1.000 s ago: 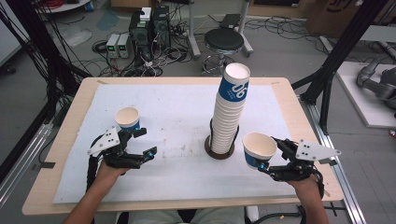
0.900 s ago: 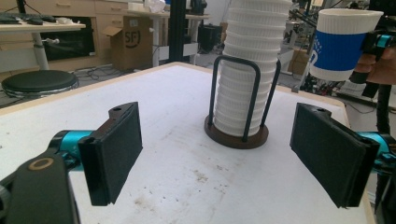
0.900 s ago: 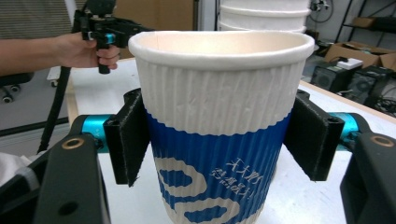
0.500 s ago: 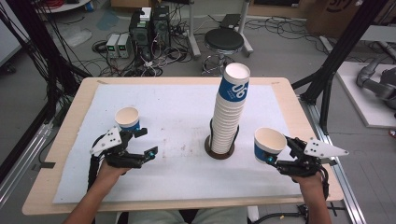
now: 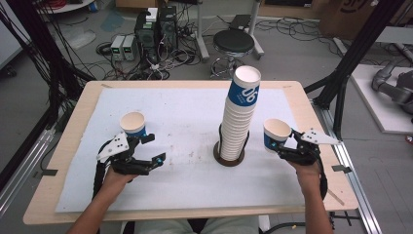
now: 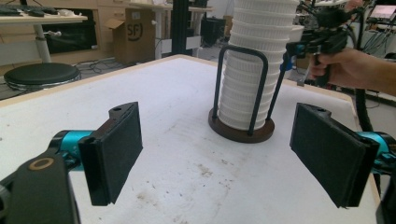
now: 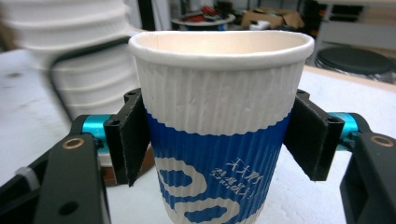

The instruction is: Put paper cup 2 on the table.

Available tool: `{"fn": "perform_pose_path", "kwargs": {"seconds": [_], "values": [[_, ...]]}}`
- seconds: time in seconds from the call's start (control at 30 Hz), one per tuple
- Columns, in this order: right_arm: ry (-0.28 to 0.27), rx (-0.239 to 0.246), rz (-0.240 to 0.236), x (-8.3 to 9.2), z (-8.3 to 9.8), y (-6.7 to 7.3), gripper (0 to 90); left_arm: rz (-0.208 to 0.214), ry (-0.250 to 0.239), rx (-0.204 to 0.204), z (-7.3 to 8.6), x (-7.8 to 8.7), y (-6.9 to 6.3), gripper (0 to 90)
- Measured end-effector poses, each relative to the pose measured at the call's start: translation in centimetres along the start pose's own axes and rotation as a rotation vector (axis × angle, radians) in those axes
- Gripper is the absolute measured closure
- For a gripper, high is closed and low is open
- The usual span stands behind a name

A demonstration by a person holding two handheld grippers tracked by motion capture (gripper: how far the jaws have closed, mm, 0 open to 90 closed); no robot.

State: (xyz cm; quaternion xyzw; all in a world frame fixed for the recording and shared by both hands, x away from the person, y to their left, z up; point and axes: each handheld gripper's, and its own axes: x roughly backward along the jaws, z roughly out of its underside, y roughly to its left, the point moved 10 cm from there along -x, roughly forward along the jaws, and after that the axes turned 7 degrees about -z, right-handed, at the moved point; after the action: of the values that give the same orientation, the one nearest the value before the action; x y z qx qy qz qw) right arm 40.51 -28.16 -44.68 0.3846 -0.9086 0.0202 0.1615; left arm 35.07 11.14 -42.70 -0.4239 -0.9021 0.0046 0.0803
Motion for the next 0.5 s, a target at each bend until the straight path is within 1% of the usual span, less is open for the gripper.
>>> {"fn": "perform_pose_path", "kwargs": {"seconds": [0.07,0.17,0.23,0.27,0.3,0.37,0.43,0.5], "values": [[0.004,-0.017,0.027,-0.7,0.3,-0.6,29.8,0.001,0.001,0.002,0.1,0.0,0.0,16.8],[0.030,-0.033,0.068,-1.4,0.9,-1.5,29.8,0.004,0.004,0.001,0.2,0.0,0.0,16.9],[0.025,-0.064,0.079,-1.7,1.2,-1.9,29.8,0.004,0.005,0.003,0.2,0.0,0.0,16.8],[0.025,-0.068,0.084,-1.8,1.4,-2.1,29.7,0.003,0.005,0.002,0.2,0.0,0.0,16.9],[0.036,-0.077,0.083,-1.9,1.7,-2.2,29.5,0.003,0.004,0.002,0.2,0.0,0.0,16.9],[0.069,-0.070,0.086,-2.1,2.1,-2.2,29.2,0.002,0.005,0.002,0.2,0.1,0.0,16.9],[0.093,-0.062,0.078,-2.3,2.4,-2.0,28.8,0.002,0.006,0.006,0.2,0.1,0.0,17.0],[0.133,-0.052,0.071,-2.5,2.9,-1.9,27.7,0.002,0.008,0.004,0.2,0.0,0.1,17.2]]}}
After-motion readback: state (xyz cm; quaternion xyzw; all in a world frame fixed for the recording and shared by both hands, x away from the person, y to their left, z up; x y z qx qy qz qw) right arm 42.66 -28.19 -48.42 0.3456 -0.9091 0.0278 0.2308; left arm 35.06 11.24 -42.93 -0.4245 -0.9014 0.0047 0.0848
